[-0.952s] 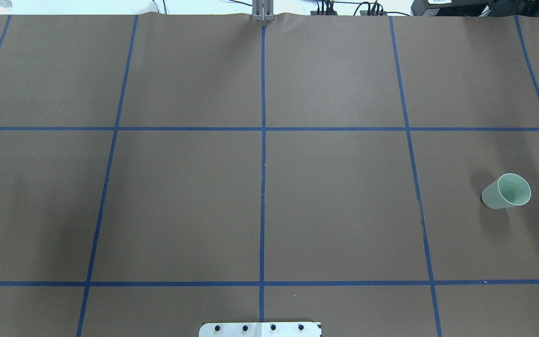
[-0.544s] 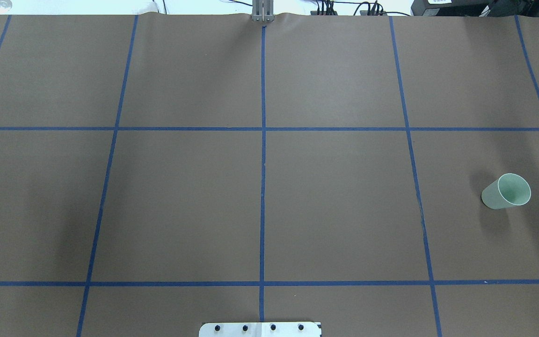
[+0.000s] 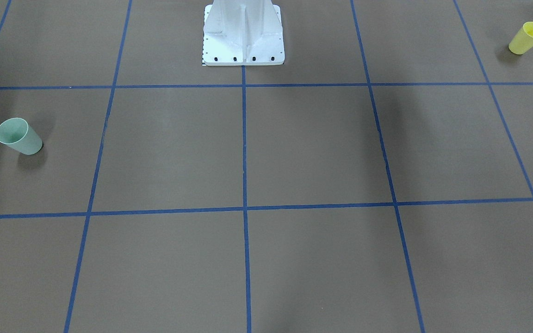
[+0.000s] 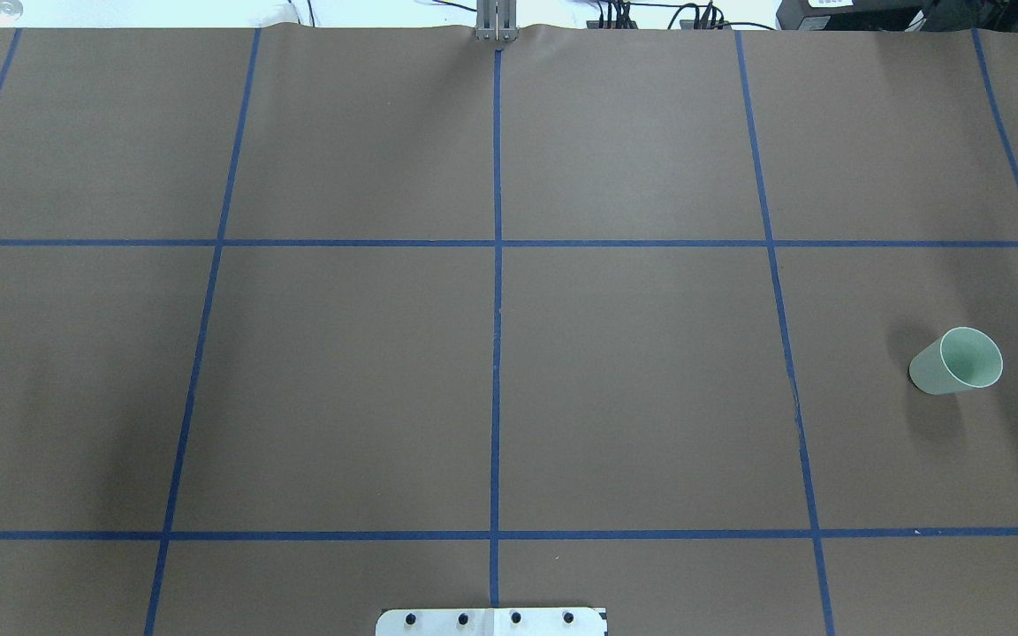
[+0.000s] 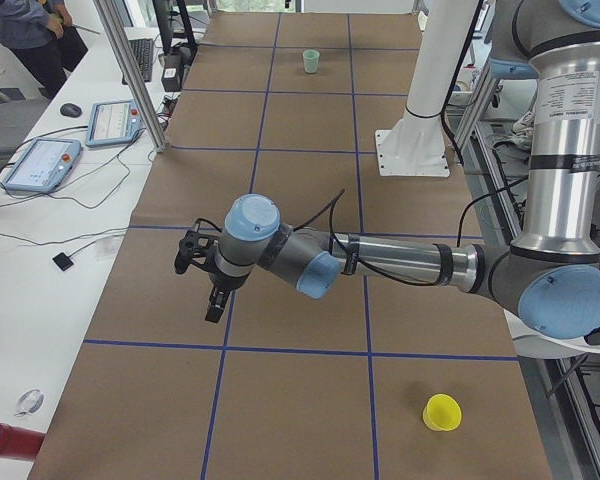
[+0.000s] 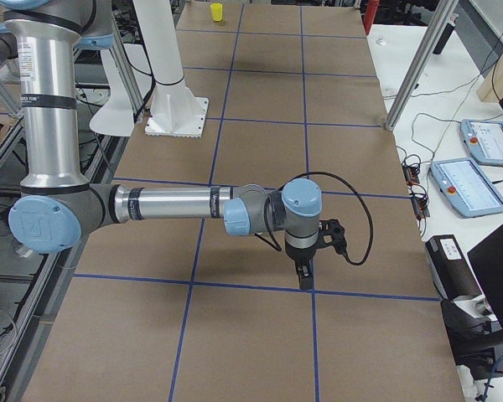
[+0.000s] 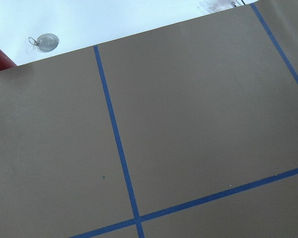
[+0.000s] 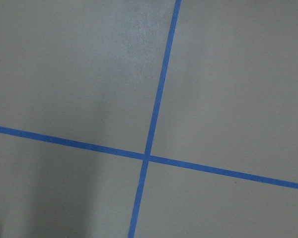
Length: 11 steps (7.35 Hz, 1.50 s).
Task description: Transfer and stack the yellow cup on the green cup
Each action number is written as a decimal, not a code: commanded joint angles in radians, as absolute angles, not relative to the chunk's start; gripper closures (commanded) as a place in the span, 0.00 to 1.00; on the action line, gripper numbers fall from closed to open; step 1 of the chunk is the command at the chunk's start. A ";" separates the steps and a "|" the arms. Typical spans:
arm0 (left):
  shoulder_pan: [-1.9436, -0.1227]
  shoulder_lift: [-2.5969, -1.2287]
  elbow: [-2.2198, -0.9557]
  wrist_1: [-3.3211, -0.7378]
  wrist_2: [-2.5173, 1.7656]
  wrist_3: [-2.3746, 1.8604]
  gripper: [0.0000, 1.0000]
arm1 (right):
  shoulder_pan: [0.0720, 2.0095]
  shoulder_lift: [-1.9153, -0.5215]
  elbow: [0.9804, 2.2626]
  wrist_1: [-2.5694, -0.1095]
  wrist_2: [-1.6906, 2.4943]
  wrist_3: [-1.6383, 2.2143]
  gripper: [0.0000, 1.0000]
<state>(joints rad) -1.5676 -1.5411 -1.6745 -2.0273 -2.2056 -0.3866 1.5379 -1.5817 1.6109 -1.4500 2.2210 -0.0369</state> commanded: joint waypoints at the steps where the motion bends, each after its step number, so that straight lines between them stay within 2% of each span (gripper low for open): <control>1: -1.568 -1.455 -1.721 -2.028 -1.966 -0.645 0.00 | 1.537 -1.620 1.562 -1.448 2.217 -0.032 0.00; 6: -1.450 -1.346 -1.743 -1.939 -1.426 -1.176 0.00 | 1.539 -1.621 1.580 -1.460 2.294 -0.028 0.00; 11: -1.157 -1.335 -1.744 -1.359 -1.247 -1.806 0.00 | 1.537 -1.621 1.592 -1.462 2.313 -0.029 0.00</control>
